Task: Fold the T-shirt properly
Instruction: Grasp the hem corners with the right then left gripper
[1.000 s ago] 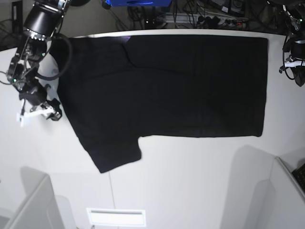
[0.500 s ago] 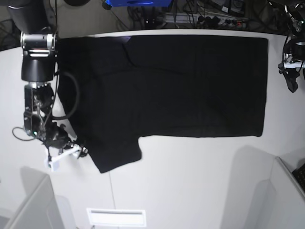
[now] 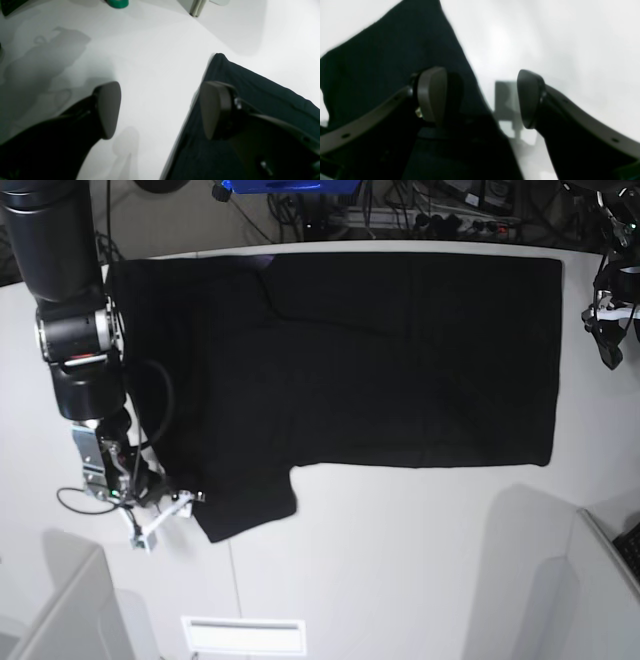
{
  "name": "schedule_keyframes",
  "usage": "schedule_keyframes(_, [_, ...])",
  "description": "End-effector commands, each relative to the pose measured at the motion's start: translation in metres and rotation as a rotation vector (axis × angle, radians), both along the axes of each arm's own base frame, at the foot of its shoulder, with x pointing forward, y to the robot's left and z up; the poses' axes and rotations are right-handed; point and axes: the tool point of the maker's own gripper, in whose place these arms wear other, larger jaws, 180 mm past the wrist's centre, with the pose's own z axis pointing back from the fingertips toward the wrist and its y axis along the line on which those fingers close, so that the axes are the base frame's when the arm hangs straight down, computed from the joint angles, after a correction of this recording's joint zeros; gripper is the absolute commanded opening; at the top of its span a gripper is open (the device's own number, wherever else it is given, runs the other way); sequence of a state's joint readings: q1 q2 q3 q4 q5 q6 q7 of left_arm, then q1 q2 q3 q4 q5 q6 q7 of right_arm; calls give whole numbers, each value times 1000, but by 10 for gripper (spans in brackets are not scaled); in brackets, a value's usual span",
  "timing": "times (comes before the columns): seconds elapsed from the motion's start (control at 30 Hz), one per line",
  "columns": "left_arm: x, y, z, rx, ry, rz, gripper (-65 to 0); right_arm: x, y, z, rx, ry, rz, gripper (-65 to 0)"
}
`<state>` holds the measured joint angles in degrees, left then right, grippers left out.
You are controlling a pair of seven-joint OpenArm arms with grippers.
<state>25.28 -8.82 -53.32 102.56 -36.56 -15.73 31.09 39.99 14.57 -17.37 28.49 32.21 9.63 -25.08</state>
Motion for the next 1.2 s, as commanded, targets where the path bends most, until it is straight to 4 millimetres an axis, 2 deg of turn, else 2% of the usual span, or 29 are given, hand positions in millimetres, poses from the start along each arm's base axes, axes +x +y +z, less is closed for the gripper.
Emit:
schedule_keyframes(0.0, [4, 4, 14, 32, -37, -9, -171, 16, -2, 19, -7, -52, 7, -239])
schedule_keyframes(0.07, [4, 4, 14, 31, -36, -9, -171, 16, 1, 18, -17, -50, 20, -239])
schedule_keyframes(0.13, [4, 4, 14, 30, -36, -10, -171, 15, 13, 15, -8, -46, 36, -239])
schedule_keyframes(0.4, [0, 7, 4, 11, -20, 4, -171, 3, 20, 0, 2, -16, 41, -255])
schedule_keyframes(0.53, [-2, 9, -7, -14, -4, 17, -171, 2, 20, -1, 1, -17, 42, -393])
schedule_keyframes(0.63, [0, 9, -7, -12, -3, 10, -171, 3, 20, 0, 2, -31, 41, -507])
schedule_keyframes(0.73, [13, 2, -7, -13, 0, -33, -171, 6, 19, 1, 0, -45, 32, -650])
schedule_keyframes(0.83, [32, -1, -3, -8, -18, -68, -171, 6, 19, 2, 0, -47, 31, -650])
schedule_keyframes(0.93, [48, 6, 1, -8, -38, -73, -171, 6, 19, 2, 0, -45, 32, -650])
schedule_keyframes(1.17, [91, 21, -14, -64, 58, -63, -171, 6, 19, 2, 0, -44, 32, -650])
